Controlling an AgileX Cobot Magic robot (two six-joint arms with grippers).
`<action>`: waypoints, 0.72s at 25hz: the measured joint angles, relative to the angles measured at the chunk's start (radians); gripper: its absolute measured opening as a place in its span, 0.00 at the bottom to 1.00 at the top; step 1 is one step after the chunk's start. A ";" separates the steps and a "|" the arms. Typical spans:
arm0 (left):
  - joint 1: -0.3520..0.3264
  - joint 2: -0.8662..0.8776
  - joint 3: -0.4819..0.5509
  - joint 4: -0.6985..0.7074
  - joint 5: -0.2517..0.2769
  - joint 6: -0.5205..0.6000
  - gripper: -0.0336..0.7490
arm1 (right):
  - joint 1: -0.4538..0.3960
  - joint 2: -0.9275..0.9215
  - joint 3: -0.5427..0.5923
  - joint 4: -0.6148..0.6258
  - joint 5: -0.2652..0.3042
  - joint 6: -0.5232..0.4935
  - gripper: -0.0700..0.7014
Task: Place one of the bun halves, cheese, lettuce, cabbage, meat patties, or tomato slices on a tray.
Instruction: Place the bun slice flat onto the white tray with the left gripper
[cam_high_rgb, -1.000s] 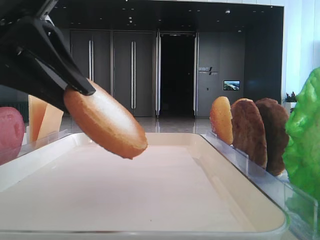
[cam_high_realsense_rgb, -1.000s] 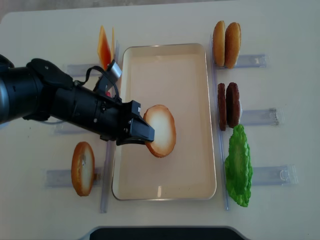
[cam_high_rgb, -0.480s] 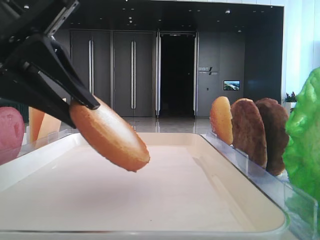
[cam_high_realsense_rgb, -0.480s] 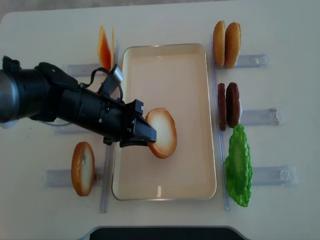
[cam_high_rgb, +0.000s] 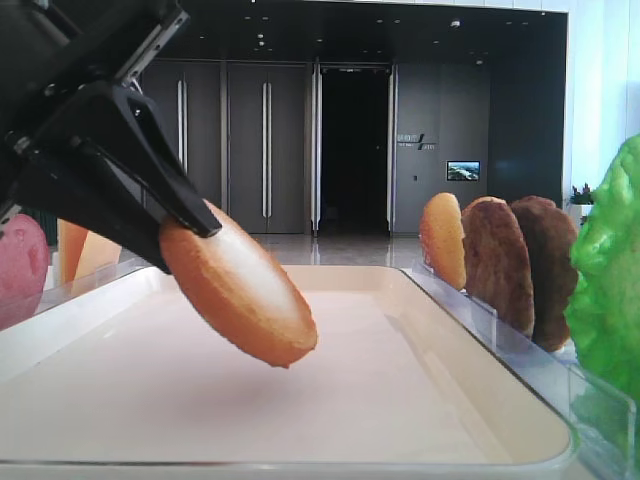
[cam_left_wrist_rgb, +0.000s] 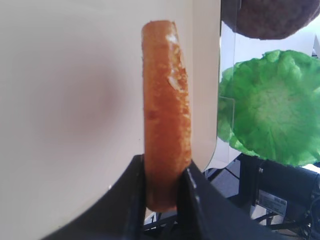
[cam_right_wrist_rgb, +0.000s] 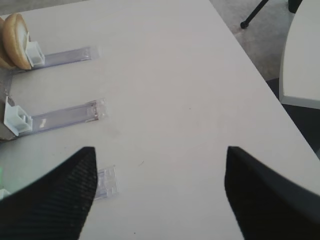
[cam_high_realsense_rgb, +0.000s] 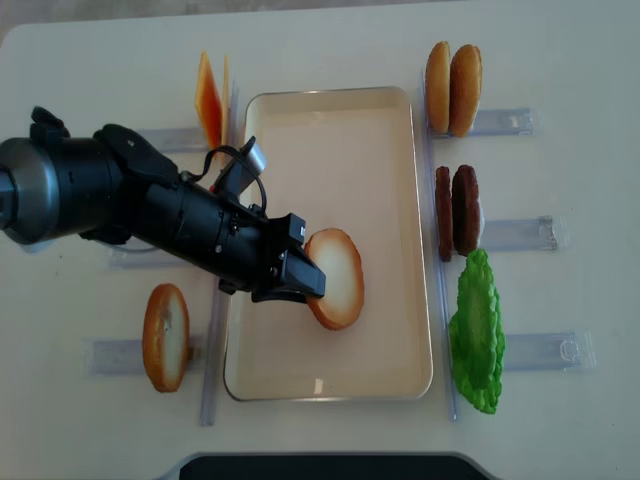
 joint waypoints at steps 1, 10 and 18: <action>0.000 0.000 -0.001 0.000 -0.010 -0.001 0.22 | 0.000 0.000 0.000 0.000 0.000 0.000 0.78; 0.000 0.019 -0.002 -0.080 -0.015 0.088 0.21 | 0.000 0.000 0.000 0.000 0.000 0.000 0.78; 0.000 0.078 -0.002 -0.103 0.014 0.116 0.21 | 0.000 0.000 0.000 0.000 0.000 0.000 0.78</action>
